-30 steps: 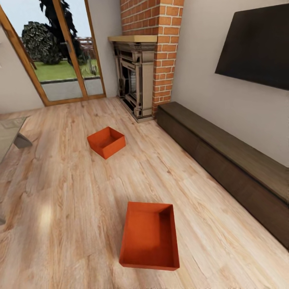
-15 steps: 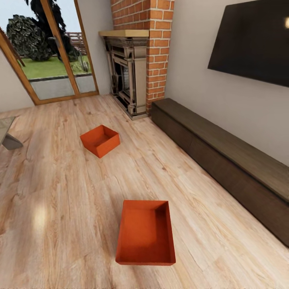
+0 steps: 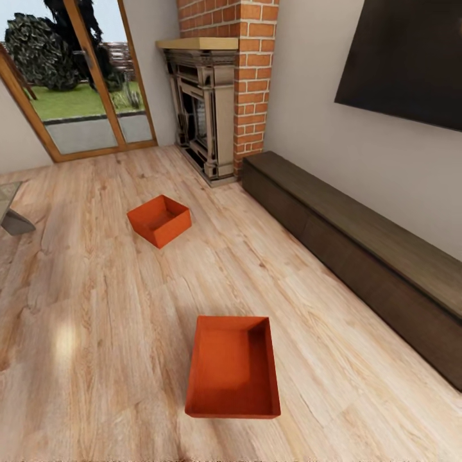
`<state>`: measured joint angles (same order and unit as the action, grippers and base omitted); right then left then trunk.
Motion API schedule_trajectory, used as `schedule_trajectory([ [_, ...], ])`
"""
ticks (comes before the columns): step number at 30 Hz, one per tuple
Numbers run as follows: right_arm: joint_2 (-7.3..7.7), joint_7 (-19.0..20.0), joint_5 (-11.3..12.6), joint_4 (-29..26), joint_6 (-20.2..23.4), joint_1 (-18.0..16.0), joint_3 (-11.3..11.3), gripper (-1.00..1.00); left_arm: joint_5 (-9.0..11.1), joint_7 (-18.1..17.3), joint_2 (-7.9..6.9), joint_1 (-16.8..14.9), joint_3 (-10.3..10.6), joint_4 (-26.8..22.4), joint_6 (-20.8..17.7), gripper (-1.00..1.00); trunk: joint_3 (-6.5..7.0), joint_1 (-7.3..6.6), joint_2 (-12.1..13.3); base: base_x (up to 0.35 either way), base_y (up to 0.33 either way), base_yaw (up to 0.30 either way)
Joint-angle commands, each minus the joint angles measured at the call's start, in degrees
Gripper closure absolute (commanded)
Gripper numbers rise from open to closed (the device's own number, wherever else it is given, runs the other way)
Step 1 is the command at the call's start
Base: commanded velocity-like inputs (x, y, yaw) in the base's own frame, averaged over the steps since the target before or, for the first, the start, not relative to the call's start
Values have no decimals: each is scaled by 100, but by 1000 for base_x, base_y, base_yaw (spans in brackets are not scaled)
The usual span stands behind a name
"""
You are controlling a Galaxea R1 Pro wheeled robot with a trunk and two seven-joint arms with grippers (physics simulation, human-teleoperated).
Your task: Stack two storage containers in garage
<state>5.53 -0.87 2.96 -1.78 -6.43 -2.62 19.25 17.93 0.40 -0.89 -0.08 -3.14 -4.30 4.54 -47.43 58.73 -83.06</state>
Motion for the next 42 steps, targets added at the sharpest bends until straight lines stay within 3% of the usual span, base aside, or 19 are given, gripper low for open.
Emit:
schedule_trajectory([
  [1, 1, -9, 33, 2, -16, -2, 41, -100, 0, 4, 1, -1, -29, 0, 12, -100, -13, 0, -2, 0, 0, 0],
  [42, 9, -3, 47, 2, -16, -2, 28, -100, 0, 4, 1, -1, -28, 0, 12, -100, -387, 0, -2, 0, 0, 0],
])
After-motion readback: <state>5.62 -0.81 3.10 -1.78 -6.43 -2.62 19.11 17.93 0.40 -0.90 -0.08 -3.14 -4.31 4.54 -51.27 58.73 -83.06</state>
